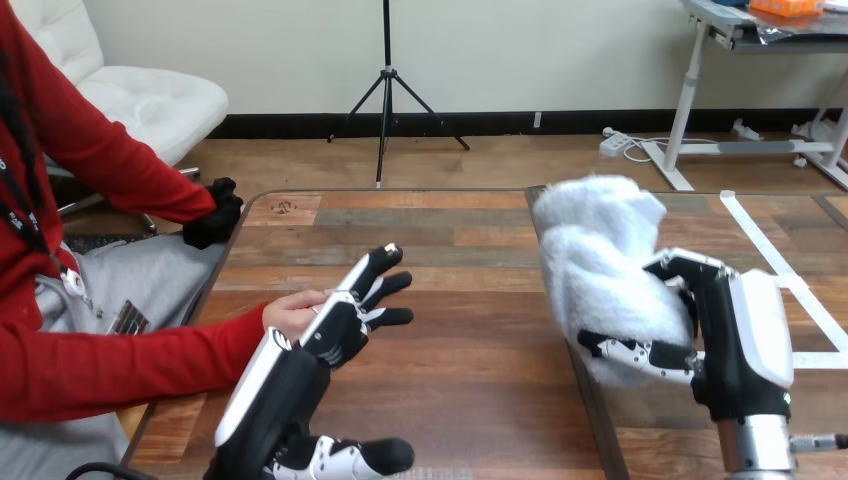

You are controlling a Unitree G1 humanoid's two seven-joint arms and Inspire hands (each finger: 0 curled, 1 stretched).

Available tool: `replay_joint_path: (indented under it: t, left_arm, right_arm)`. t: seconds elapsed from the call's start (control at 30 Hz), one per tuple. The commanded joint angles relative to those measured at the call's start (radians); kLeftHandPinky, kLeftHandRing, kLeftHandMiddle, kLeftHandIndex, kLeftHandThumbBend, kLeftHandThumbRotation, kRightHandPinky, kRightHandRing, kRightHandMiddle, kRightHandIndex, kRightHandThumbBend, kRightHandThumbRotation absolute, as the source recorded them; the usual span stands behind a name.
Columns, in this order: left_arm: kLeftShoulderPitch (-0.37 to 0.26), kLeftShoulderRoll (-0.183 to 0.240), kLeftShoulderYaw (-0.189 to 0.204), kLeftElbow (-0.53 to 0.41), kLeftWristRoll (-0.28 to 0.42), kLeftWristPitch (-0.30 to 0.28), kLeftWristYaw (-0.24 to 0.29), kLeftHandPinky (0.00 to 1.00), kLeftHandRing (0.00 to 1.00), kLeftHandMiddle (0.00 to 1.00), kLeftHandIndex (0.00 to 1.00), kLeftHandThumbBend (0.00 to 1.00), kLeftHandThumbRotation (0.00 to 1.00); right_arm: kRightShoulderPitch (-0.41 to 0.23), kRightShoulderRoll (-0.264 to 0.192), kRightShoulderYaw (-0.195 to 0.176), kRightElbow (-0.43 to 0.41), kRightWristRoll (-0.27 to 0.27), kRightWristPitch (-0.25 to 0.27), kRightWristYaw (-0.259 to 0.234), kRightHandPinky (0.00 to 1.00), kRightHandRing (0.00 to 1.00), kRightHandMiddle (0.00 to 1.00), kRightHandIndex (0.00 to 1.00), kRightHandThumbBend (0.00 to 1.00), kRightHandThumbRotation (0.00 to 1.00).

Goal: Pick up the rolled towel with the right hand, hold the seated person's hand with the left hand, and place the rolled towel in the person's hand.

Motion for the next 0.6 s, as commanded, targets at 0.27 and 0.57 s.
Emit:
replay_joint_path:
  t: [0.27, 0.57]
  left_arm:
    - [-0.045, 0.02, 0.039, -0.038, 0.1, -0.032, 0.058, 0.85, 0.95, 0.99, 0.99, 1.0, 0.63]
    - [-0.024, 0.009, 0.166, -0.11, 0.391, -0.017, 0.219, 0.82, 0.92, 0.98, 1.0, 1.0, 0.72]
  right_arm:
    - [-0.022, -0.025, -0.018, -0.157, -0.051, -0.038, -0.072, 0.08, 0.11, 0.14, 0.12, 0.67, 0.0]
    - [-0.024, -0.025, -0.011, -0.165, -0.084, -0.025, -0.082, 0.08, 0.1, 0.14, 0.12, 0.68, 0.0]
